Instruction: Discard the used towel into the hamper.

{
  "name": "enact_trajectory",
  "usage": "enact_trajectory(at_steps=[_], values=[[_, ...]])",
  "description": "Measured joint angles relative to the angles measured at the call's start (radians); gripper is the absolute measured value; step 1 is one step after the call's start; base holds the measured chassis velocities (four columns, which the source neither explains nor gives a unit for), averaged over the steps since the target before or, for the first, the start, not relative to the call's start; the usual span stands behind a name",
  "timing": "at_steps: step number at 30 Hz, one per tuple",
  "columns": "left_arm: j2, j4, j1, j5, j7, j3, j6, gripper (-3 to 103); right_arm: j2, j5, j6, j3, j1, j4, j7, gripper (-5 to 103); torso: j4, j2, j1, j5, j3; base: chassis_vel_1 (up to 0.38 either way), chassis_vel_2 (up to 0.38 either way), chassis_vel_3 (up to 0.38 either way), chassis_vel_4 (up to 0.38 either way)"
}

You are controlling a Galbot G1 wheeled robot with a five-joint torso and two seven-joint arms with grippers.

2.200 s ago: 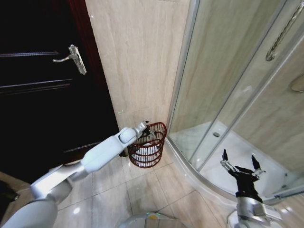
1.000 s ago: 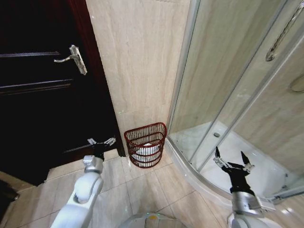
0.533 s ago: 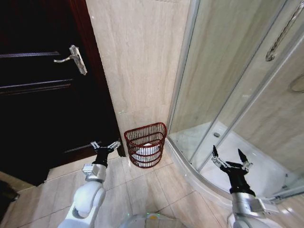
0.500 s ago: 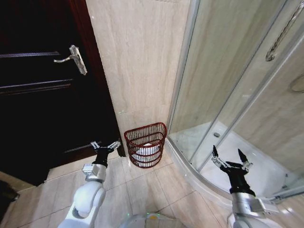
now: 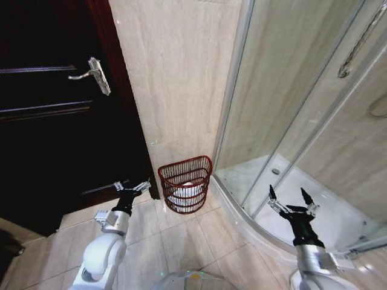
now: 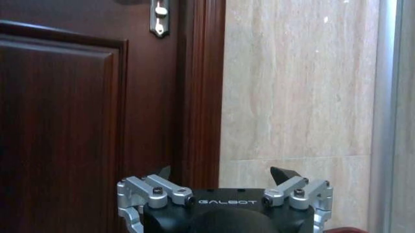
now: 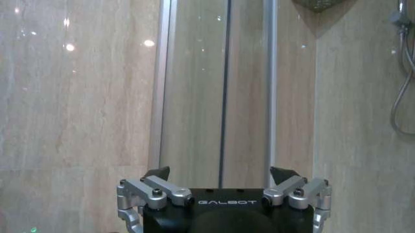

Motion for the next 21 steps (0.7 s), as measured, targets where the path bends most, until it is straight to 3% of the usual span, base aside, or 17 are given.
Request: enact_trajectory(at_steps=[21], values=[[0.026,-0.015,0.029,0.044,0.002,0.036,-0.01,100,0.028,0.002,0.008,-0.002,-0.013,0.011,0.018,100,-0.0001,0.0,0.0,0.0,0.0,0.0,0.0,0.0,0.0]])
